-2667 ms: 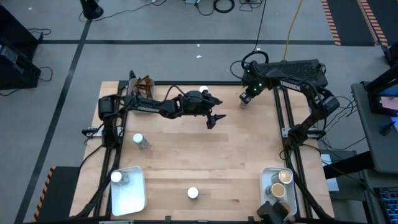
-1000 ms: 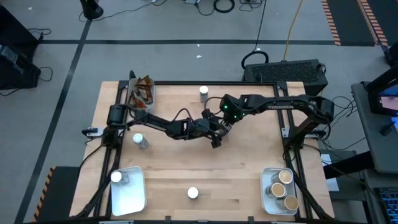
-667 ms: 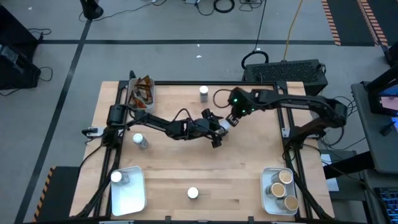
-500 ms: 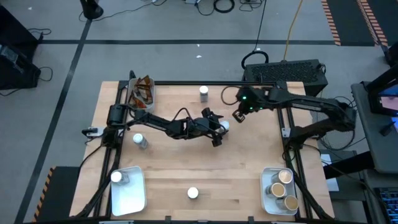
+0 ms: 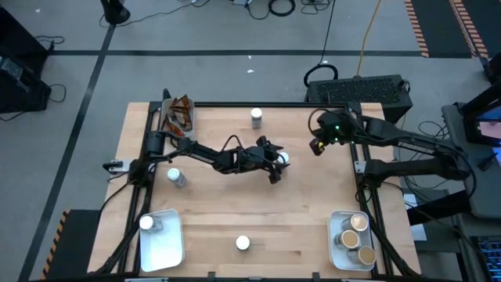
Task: Sort spices by type
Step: Put the white seasoning bottle into the bottom left white bin
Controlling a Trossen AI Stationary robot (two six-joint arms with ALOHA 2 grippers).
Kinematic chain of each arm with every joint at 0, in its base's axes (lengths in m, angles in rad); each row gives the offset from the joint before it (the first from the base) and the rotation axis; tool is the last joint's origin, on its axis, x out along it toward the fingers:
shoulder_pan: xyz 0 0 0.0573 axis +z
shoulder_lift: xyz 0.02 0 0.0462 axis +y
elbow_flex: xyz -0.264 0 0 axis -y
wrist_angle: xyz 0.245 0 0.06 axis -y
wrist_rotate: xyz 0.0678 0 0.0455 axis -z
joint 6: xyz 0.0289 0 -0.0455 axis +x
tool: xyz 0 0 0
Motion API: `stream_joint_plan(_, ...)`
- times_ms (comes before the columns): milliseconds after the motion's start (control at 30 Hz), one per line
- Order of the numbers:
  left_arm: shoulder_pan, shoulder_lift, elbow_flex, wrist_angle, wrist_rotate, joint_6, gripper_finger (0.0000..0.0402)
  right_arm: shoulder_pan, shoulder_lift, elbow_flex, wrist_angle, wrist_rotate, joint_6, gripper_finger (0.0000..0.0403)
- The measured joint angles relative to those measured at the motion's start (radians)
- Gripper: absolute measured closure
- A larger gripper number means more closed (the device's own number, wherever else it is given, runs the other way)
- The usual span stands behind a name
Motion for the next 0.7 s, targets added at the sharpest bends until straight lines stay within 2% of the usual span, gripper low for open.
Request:
stream_joint_plan(267,0.011,0.017,0.014,0.012,0.028,-0.015,0.0053,0.0,-0.061,-0.079,0.047,0.0,0.0,0.0403)
stream_joint_plan(367,0.01,0.02,0.015,0.003,0.054,-0.016,0.0065,0.0,-0.071,-0.104,0.073,0.001,0.0,0.0403)
stream_joint_plan(533,0.011,0.02,0.016,0.002,0.065,-0.015,0.0115,0.0,-0.079,-0.141,0.133,0.001,0.003,0.0403)
stream_joint_plan(700,0.012,0.02,0.016,-0.004,0.094,-0.012,0.0185,0.0,-0.083,-0.18,0.182,-0.002,0.008,0.0403)
